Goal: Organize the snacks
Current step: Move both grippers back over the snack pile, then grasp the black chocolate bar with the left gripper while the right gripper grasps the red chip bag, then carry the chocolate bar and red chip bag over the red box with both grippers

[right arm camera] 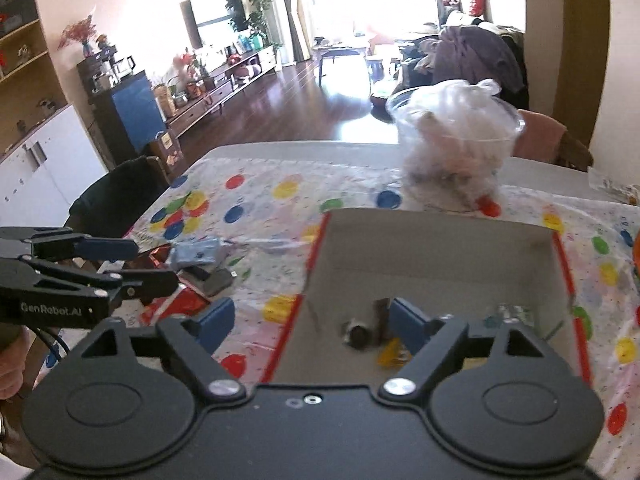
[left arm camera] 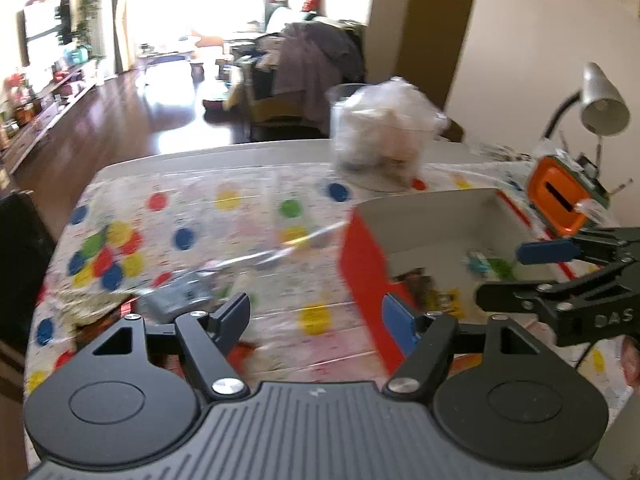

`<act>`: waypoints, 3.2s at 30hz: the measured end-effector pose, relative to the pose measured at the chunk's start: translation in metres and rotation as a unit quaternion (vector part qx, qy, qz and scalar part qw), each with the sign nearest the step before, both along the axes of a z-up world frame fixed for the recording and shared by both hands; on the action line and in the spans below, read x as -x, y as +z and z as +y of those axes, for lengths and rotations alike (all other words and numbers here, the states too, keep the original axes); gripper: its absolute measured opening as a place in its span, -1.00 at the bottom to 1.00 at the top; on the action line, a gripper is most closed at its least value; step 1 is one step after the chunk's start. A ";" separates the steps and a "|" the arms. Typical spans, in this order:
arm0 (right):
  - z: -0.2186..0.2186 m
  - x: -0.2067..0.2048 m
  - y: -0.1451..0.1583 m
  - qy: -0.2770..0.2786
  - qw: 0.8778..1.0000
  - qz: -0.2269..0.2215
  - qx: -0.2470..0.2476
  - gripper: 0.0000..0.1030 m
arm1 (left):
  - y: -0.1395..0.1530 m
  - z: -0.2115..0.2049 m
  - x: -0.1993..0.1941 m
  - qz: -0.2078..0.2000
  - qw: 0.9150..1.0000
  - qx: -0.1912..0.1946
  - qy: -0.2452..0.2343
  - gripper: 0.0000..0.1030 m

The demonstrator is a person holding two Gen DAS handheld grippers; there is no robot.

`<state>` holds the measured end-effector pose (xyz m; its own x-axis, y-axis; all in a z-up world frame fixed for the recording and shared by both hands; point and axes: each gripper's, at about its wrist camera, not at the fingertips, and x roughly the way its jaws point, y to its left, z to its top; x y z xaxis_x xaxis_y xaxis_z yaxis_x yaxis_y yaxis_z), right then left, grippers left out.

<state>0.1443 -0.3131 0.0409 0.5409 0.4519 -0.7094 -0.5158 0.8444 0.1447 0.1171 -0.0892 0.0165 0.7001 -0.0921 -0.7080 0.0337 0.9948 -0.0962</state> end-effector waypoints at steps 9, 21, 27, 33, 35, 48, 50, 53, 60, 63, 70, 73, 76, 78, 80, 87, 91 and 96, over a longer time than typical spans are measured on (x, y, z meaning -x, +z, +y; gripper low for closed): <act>0.062 0.019 -0.019 -0.005 1.000 0.009 0.008 0.96 | -0.014 0.086 0.025 -0.002 0.999 0.013 0.052 0.61; 0.156 0.028 -0.057 -0.026 0.999 0.037 0.029 1.00 | -0.044 0.174 0.026 0.039 0.998 -0.013 0.040 0.61; 0.203 0.024 -0.078 -0.036 0.997 0.048 0.054 1.00 | -0.072 0.212 0.015 0.077 0.996 -0.010 0.041 0.61; 0.233 0.013 -0.103 -0.065 0.992 0.088 0.061 1.00 | -0.098 0.232 0.000 0.109 0.993 -0.019 0.049 0.61; 0.237 0.007 -0.111 -0.079 0.990 0.103 0.059 1.00 | -0.103 0.234 -0.005 0.114 0.992 -0.025 0.051 0.61; 0.255 -0.023 -0.143 -0.140 0.975 0.146 0.088 0.97 | -0.144 0.248 -0.047 0.180 0.982 -0.002 0.061 0.60; 0.257 -0.025 -0.147 -0.139 0.974 0.152 0.091 0.95 | -0.145 0.249 -0.050 0.182 0.982 0.006 0.059 0.59; 0.260 -0.026 -0.150 -0.141 0.973 0.155 0.099 0.89 | -0.148 0.250 -0.054 0.184 0.981 0.013 0.058 0.55; 0.263 -0.027 -0.151 -0.128 0.974 0.158 0.101 0.62 | -0.149 0.246 -0.057 0.182 0.982 0.011 0.053 0.07; 0.263 -0.026 -0.150 -0.124 0.974 0.160 0.097 0.49 | -0.148 0.245 -0.056 0.178 0.983 0.007 0.052 -0.19; 0.259 -0.024 -0.148 -0.117 0.976 0.158 0.094 0.31 | -0.147 0.244 -0.051 0.172 0.983 0.006 0.063 -0.31; 0.256 -0.021 -0.147 -0.111 0.977 0.157 0.092 0.27 | -0.146 0.244 -0.047 0.171 0.983 0.005 0.070 -0.33; 0.251 -0.017 -0.145 -0.112 0.977 0.160 0.087 0.27 | -0.143 0.243 -0.041 0.172 0.982 0.008 0.079 -0.34; 0.247 -0.013 -0.142 -0.109 0.978 0.157 0.086 0.27 | -0.140 0.243 -0.036 0.168 0.982 0.009 0.080 -0.34; 0.243 -0.010 -0.139 -0.105 0.978 0.158 0.088 0.27 | -0.137 0.242 -0.032 0.169 0.982 0.010 0.085 -0.34; 0.218 0.008 -0.121 -0.081 0.980 0.163 0.076 0.27 | -0.120 0.236 -0.012 0.163 0.982 0.012 0.095 -0.35; 0.199 0.015 -0.108 -0.070 0.982 0.161 0.070 0.27 | -0.109 0.228 -0.001 0.155 0.982 0.015 0.104 -0.40; 0.173 0.020 -0.093 -0.063 0.984 0.157 0.056 0.27 | -0.095 0.214 0.010 0.150 0.981 0.026 0.117 -0.48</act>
